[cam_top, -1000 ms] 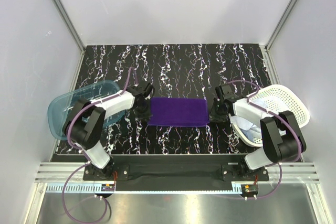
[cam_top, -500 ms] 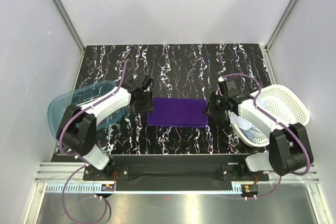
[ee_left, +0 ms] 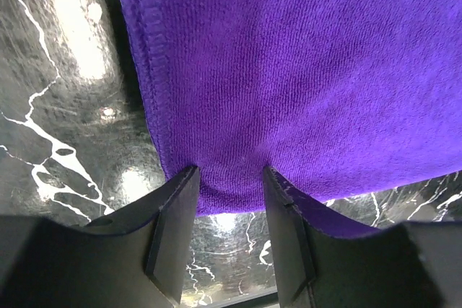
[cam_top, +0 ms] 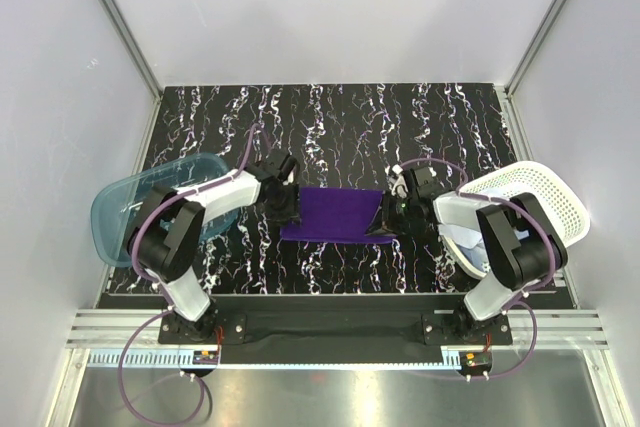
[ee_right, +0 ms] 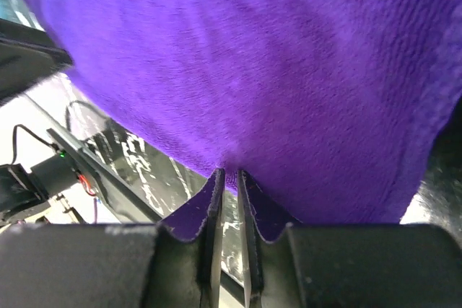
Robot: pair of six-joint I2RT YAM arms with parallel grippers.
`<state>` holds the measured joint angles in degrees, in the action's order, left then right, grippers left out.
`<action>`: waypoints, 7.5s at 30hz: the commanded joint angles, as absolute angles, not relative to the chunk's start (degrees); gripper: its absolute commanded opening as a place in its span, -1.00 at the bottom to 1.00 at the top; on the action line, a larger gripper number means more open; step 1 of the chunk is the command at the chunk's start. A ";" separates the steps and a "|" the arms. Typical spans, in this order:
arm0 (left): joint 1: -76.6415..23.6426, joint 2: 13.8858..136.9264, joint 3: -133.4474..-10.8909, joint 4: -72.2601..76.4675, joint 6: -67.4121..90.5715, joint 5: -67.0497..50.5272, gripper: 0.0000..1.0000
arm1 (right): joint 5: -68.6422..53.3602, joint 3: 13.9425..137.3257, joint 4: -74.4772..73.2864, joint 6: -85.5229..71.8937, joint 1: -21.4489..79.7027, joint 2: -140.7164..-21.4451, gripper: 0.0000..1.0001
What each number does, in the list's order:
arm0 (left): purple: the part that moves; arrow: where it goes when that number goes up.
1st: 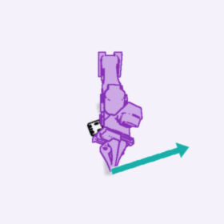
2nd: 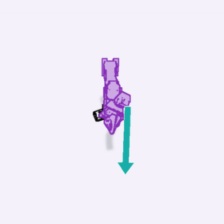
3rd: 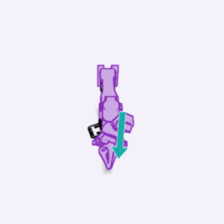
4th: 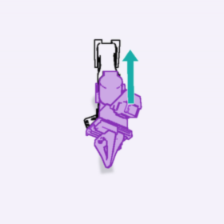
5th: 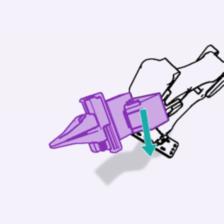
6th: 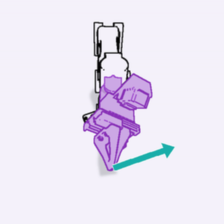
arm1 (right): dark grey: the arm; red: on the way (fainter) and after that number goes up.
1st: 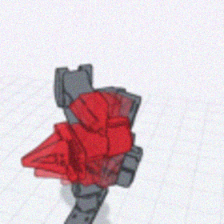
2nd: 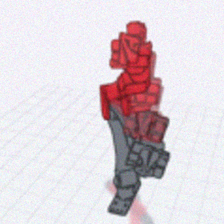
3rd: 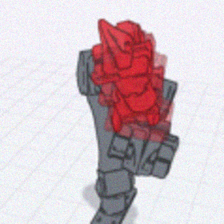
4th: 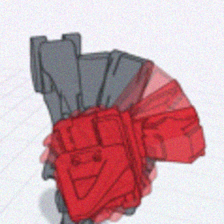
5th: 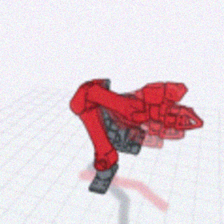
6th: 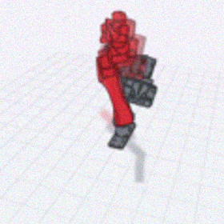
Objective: Fold and stack the towels
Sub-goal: Fold the towel, then neatly place the folded towel into the bin, then grab crumpled towel, then move the towel to the center of the board
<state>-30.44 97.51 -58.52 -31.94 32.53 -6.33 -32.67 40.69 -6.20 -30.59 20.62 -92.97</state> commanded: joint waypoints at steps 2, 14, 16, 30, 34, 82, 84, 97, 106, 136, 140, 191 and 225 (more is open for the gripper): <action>-30.06 97.65 -59.67 -33.82 32.43 -1.15 -0.05 | -30.42 41.92 -5.70 -27.78 21.01 -91.15 -0.62; -27.34 95.53 -63.11 -36.13 28.66 0.36 0.17 | -12.75 55.19 -18.72 -23.65 20.92 -91.66 -0.64; -26.90 95.45 -62.41 -35.42 27.61 -1.57 0.22 | -11.96 56.07 -18.11 -23.55 20.83 -93.85 -0.65; -23.56 98.69 -63.01 -32.61 21.97 -14.41 0.33 | -7.64 56.51 -15.82 -19.69 20.74 -98.62 -0.63; -23.55 100.55 -63.90 -33.31 21.97 -12.84 0.32 | -10.80 56.86 -16.78 -19.86 20.74 -91.24 -0.53; 2.17 80.17 -78.68 -61.89 23.56 21.44 -1.00 | -15.03 57.13 -23.20 -19.34 20.92 -75.41 1.00; 5.08 79.46 -76.56 -59.78 22.07 21.10 -1.00 | -15.03 57.13 -23.20 -19.25 20.83 -75.24 1.00; 15.81 81.47 -71.63 -58.62 18.46 29.26 -1.00 | -16.35 57.48 -22.68 -18.11 20.83 -77.17 0.99; 16.70 80.59 -68.91 -57.40 18.02 39.01 -1.00 | -16.96 56.60 -21.18 -17.58 20.92 -77.87 1.00; 16.43 96.69 -87.29 -67.95 27.87 46.26 0.08 | -19.95 53.97 -18.90 -17.93 20.92 -72.95 0.99; 16.35 90.02 -76.68 -57.51 25.49 32.63 0.10 | -20.04 54.23 -18.98 -17.76 20.92 -73.30 0.99; -35.51 67.42 -65.30 -37.44 14.68 -1.49 0.98 | 11.08 64.95 -44.58 -48.44 -20.57 -90.96 0.22; -27.69 57.57 -63.90 -41.48 19.60 3.78 0.98 | -36.11 57.93 -16.43 -39.65 12.90 -83.38 -0.71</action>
